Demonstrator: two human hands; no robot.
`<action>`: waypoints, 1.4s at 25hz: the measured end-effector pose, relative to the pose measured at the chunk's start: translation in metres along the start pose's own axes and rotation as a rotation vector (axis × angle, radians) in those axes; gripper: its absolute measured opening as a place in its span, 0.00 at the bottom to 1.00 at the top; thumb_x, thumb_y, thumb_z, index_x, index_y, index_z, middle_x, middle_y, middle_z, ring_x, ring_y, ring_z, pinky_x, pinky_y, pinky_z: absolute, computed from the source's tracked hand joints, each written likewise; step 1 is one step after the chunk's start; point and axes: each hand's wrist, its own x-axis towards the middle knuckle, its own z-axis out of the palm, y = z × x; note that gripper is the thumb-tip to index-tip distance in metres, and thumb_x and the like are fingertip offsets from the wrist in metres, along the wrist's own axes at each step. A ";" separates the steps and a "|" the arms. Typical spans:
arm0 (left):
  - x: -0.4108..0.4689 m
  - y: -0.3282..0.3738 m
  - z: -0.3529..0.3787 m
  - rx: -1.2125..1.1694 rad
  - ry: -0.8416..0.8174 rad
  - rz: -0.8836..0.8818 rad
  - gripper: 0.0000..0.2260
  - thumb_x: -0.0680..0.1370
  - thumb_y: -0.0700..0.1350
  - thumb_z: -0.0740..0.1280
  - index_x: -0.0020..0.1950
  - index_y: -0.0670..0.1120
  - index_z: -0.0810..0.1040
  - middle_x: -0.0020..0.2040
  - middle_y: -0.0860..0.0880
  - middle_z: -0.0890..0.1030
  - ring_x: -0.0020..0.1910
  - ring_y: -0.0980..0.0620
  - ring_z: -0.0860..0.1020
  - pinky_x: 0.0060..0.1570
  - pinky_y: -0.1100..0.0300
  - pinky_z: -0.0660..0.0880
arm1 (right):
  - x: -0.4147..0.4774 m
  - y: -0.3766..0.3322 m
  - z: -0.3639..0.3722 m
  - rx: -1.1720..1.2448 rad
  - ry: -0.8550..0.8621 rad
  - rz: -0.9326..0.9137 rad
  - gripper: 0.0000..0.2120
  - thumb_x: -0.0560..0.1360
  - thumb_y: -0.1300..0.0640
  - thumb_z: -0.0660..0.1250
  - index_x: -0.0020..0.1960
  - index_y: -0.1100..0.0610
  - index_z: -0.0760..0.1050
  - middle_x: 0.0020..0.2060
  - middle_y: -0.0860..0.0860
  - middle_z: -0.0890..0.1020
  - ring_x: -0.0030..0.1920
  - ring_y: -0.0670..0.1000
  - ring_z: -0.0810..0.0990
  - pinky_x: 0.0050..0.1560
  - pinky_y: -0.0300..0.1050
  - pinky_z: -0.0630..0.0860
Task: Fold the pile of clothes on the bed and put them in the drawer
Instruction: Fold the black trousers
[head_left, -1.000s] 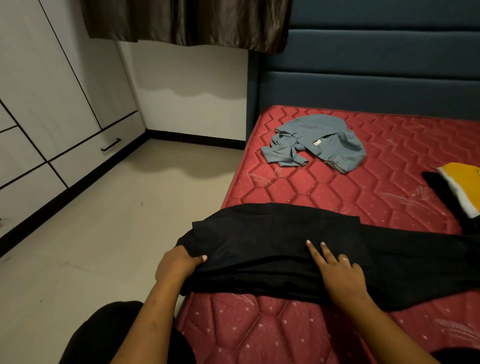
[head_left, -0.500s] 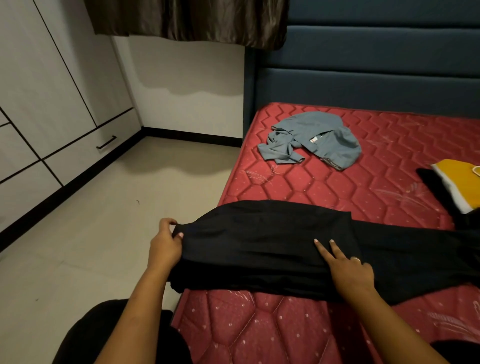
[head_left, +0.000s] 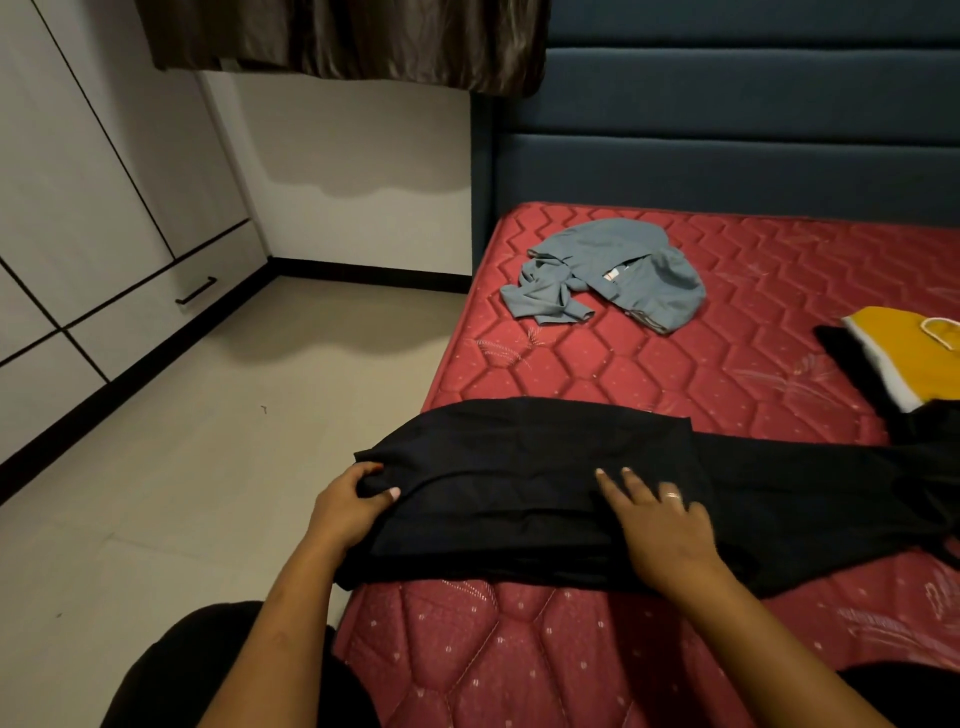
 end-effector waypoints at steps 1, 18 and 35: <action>0.001 0.000 0.001 -0.034 0.003 -0.013 0.21 0.74 0.45 0.73 0.66 0.47 0.75 0.61 0.46 0.78 0.61 0.45 0.76 0.62 0.54 0.71 | -0.001 -0.009 0.000 0.039 -0.027 -0.102 0.39 0.78 0.60 0.57 0.77 0.39 0.37 0.78 0.46 0.44 0.76 0.57 0.52 0.70 0.56 0.59; -0.056 0.130 0.032 -0.588 -0.163 0.270 0.24 0.74 0.28 0.65 0.66 0.48 0.75 0.62 0.42 0.79 0.52 0.51 0.80 0.51 0.63 0.78 | -0.024 0.021 -0.048 0.772 -0.449 -0.591 0.25 0.75 0.72 0.59 0.71 0.62 0.69 0.67 0.54 0.73 0.62 0.47 0.74 0.63 0.38 0.70; -0.059 0.150 0.159 -0.368 -0.438 0.217 0.33 0.69 0.26 0.70 0.66 0.54 0.70 0.66 0.47 0.74 0.59 0.52 0.76 0.58 0.61 0.75 | 0.015 0.152 -0.012 0.142 -0.256 0.227 0.26 0.85 0.52 0.47 0.77 0.64 0.47 0.78 0.58 0.50 0.76 0.56 0.52 0.72 0.43 0.50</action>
